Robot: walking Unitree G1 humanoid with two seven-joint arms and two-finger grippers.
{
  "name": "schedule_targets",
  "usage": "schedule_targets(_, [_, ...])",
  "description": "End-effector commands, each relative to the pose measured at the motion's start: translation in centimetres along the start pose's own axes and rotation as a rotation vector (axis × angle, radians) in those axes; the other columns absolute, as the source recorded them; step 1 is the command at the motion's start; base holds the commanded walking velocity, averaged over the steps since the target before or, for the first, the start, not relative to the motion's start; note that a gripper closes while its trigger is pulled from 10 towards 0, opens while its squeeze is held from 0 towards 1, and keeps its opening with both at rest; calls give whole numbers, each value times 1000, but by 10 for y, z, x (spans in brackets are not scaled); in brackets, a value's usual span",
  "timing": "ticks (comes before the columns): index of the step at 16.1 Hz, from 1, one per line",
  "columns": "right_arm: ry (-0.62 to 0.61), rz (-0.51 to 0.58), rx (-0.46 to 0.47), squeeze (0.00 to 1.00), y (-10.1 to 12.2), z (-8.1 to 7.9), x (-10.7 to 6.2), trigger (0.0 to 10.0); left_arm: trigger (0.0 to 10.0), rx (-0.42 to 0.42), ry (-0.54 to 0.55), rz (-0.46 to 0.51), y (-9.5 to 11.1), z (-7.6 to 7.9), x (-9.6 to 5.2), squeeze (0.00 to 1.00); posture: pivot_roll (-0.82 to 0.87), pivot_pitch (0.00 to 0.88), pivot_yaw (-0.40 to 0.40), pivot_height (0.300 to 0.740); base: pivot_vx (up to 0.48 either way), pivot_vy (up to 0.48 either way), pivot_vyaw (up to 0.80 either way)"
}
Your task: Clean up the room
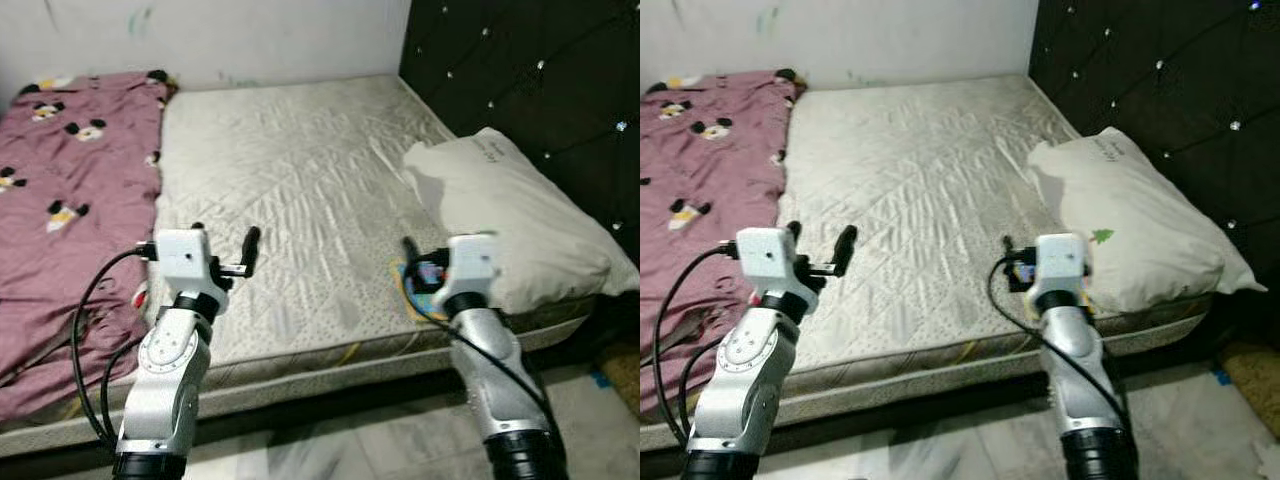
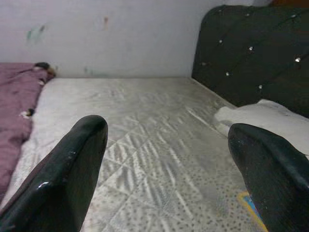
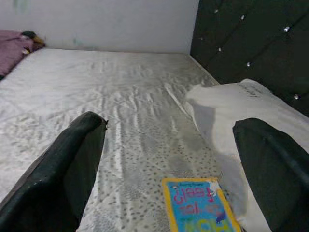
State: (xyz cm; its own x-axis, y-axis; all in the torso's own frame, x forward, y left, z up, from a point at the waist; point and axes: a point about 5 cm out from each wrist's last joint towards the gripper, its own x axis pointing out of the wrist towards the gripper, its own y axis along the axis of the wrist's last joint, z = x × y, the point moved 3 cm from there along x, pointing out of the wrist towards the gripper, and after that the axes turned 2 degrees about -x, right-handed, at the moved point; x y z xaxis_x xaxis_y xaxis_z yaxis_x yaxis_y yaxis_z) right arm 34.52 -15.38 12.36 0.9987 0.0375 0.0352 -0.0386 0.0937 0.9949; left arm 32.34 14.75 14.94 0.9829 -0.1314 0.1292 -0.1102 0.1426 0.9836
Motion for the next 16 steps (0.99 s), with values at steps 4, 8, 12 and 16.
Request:
schedule_targets(4, [29,3,19,0,2,-10,1,10000,10000,14,46,1,3,-10,0,0,13,92,2,740,0,0,0])
schedule_targets(8, [28,2,20,0,2,-10,1,10000,10000,8,52,-3,2,-10,0,0,11,93,3,740,0,118,0])
schedule_targets(12, [27,0,21,0,1,-10,1,10000,10000,1,53,-6,2,-10,1,0,9,94,5,740,0,472,0])
schedule_targets(16, [27,-2,21,0,1,-10,1,10000,10000,-2,52,-6,1,-9,2,0,8,95,5,740,0,472,0])
